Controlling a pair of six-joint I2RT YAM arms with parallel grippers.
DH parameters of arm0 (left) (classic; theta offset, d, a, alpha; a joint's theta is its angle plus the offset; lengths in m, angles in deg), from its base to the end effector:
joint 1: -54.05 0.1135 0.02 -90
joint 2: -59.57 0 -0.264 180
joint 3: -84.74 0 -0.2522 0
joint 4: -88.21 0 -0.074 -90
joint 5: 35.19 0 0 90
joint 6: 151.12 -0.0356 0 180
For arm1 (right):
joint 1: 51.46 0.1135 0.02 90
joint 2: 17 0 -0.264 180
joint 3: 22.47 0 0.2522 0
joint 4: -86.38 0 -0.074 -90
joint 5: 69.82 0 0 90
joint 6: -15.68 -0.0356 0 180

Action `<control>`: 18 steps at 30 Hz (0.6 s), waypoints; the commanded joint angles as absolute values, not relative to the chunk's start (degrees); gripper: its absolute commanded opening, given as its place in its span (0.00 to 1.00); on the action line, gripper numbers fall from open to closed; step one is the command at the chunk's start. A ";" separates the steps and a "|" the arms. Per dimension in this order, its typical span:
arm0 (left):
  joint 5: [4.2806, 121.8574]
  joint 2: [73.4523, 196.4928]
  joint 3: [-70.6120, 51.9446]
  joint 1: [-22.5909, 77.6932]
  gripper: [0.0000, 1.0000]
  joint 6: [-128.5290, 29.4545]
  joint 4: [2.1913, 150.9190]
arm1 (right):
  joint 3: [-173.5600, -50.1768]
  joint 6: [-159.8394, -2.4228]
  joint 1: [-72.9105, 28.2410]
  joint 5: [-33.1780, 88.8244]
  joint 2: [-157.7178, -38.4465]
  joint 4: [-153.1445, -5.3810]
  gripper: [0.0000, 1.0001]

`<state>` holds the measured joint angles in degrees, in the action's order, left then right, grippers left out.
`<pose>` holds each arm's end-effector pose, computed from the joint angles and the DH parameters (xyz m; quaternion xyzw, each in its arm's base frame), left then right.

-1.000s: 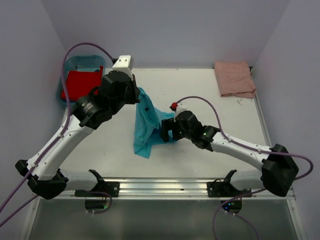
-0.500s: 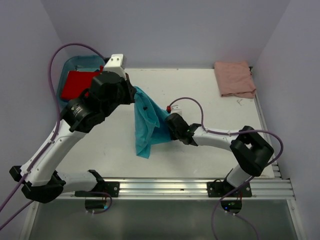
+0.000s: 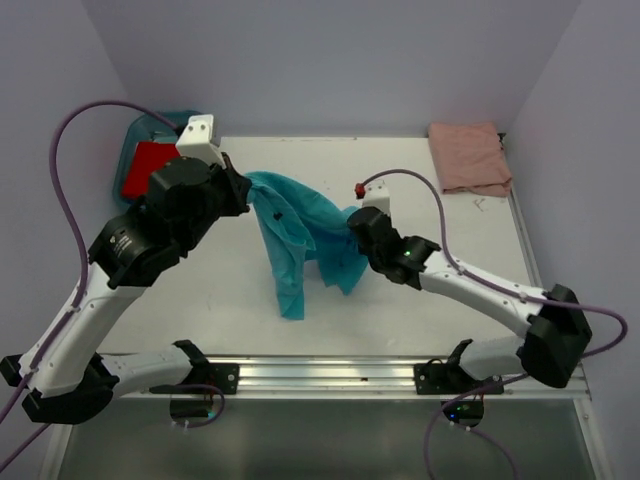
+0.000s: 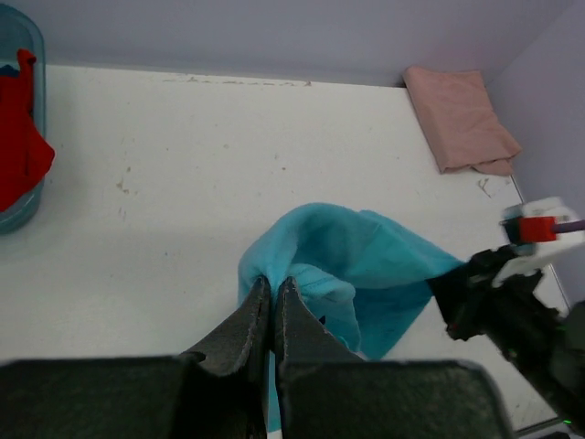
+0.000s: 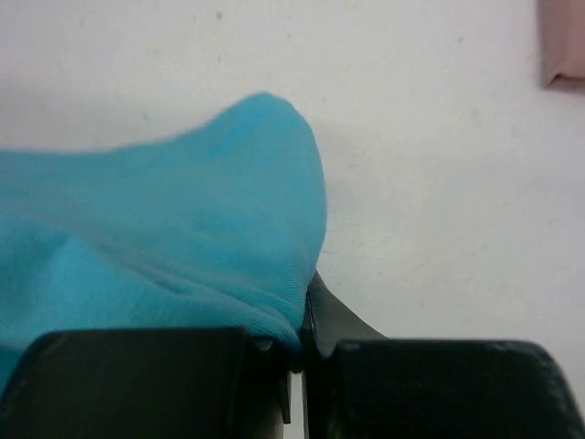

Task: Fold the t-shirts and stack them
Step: Flatten the tshirt out

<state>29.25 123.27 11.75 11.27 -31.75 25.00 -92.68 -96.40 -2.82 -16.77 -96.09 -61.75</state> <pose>0.1472 -0.1153 0.4870 -0.0330 0.8077 -0.1834 0.5593 0.2122 0.2086 0.2669 -0.0695 0.8695 -0.0062 0.4890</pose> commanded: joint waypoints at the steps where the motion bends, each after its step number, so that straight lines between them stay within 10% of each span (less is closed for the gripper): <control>1: 24.84 120.39 9.91 11.16 0.00 -30.71 24.09 | -97.75 -91.03 -2.86 -25.07 -85.14 -55.96 0.00; 18: 17.19 110.36 10.08 11.07 0.05 -28.68 23.20 | -111.37 -88.90 -2.86 -31.05 -75.00 -43.74 0.00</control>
